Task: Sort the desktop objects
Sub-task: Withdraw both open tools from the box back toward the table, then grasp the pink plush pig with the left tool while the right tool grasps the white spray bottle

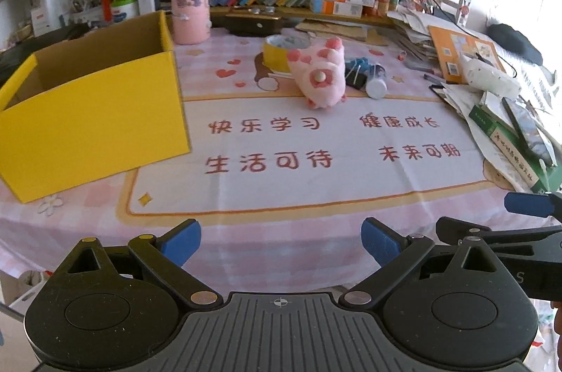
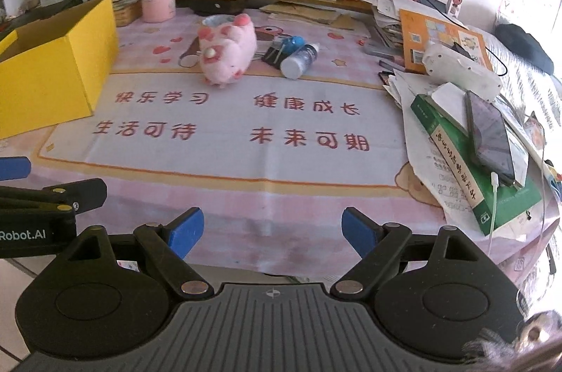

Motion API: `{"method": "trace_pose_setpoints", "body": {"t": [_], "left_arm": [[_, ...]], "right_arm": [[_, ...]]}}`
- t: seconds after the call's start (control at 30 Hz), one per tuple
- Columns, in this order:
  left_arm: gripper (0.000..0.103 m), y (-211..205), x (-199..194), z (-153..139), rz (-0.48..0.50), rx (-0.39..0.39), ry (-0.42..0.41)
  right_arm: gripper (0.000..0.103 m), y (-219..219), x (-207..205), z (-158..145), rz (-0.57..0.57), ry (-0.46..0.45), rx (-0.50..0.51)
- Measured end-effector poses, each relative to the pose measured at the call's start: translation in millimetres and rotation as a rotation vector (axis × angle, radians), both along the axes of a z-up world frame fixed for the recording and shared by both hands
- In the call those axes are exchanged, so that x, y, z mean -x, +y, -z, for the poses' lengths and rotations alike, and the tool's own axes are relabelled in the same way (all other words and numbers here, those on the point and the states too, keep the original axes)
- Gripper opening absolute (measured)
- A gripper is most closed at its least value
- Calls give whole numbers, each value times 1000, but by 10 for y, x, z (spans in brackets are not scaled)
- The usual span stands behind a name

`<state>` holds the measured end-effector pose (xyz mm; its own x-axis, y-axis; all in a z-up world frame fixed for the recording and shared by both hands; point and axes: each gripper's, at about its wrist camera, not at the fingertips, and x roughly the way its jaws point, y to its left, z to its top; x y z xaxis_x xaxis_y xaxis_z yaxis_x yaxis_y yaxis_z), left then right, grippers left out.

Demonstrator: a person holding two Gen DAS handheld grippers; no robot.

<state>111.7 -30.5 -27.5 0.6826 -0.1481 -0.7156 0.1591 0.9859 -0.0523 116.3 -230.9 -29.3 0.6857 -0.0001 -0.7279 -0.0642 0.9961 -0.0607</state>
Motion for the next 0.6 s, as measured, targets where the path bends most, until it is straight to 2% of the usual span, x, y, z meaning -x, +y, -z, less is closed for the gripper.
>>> {"method": "trace_pose_setpoints", "body": {"t": [0.23, 0.6], "left_arm": [[99, -243, -259, -17, -12, -13, -6], [99, -572, -635, -80, -102, -18, -26]], "right_arm": [[85, -220, -354, -7, -22, 8, -22], [85, -543, -873, -63, -101, -5, -38]]}}
